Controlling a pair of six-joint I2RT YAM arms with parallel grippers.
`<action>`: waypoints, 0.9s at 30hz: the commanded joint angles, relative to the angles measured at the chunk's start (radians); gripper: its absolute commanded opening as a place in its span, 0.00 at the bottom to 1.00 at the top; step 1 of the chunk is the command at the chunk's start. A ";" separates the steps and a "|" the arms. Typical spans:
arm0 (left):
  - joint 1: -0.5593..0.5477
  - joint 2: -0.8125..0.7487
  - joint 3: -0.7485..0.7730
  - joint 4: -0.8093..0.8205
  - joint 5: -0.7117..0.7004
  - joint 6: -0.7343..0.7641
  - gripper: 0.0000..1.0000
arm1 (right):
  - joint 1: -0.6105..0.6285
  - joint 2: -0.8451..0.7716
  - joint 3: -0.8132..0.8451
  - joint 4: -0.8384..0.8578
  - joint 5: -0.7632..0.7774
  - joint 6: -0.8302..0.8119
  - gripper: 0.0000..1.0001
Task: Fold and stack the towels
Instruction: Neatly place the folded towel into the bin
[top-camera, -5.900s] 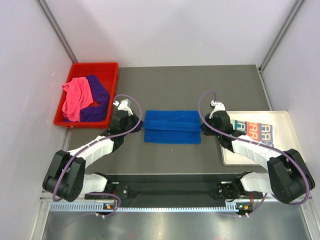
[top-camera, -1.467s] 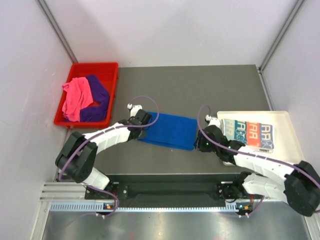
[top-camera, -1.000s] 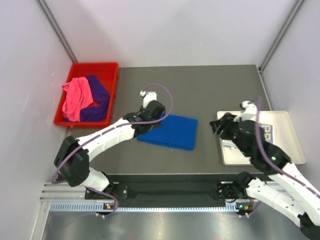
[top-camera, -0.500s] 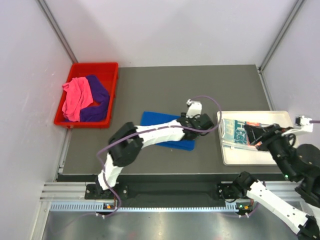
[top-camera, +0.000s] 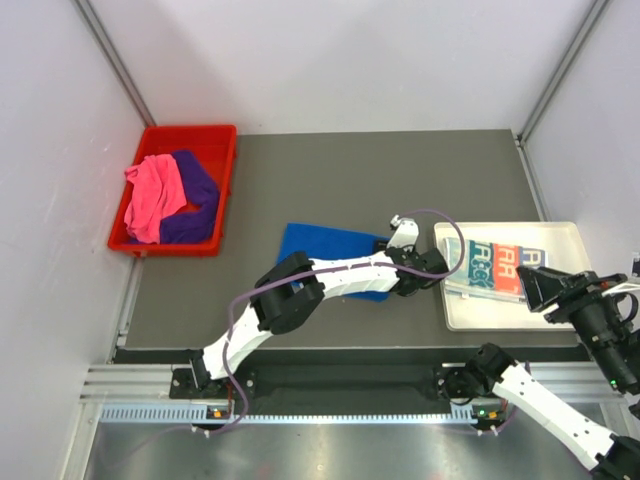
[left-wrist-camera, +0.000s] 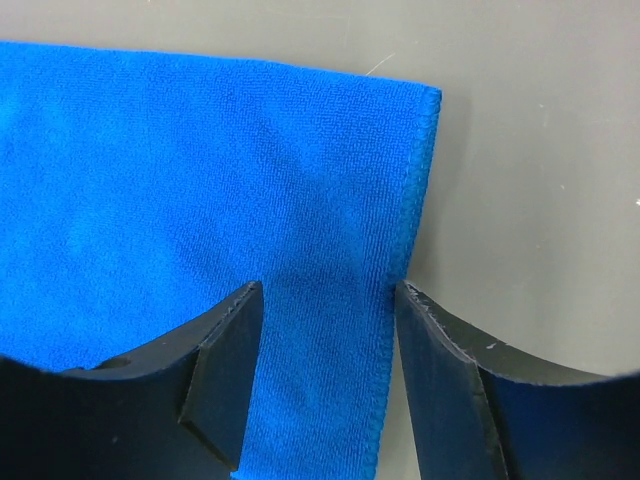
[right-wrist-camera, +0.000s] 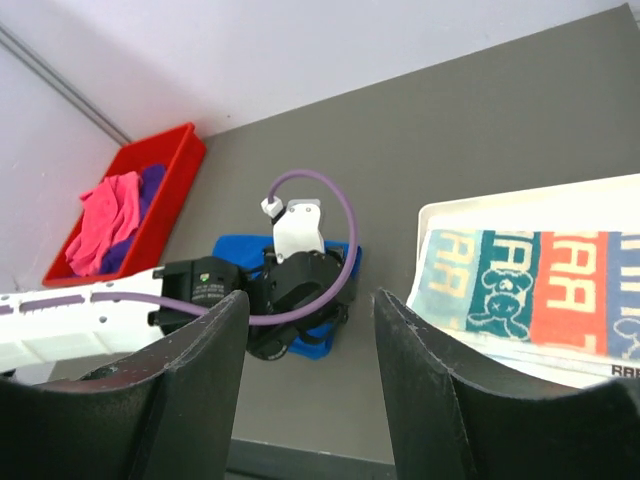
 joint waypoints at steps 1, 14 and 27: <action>-0.002 0.038 0.066 -0.041 -0.048 -0.019 0.61 | -0.005 0.008 0.048 -0.027 -0.027 -0.038 0.53; 0.001 0.029 0.008 -0.033 -0.010 -0.053 0.66 | -0.005 0.023 0.074 -0.052 -0.040 -0.080 0.54; 0.032 0.004 -0.096 -0.026 0.106 -0.090 0.67 | -0.003 0.034 0.098 -0.059 -0.034 -0.087 0.55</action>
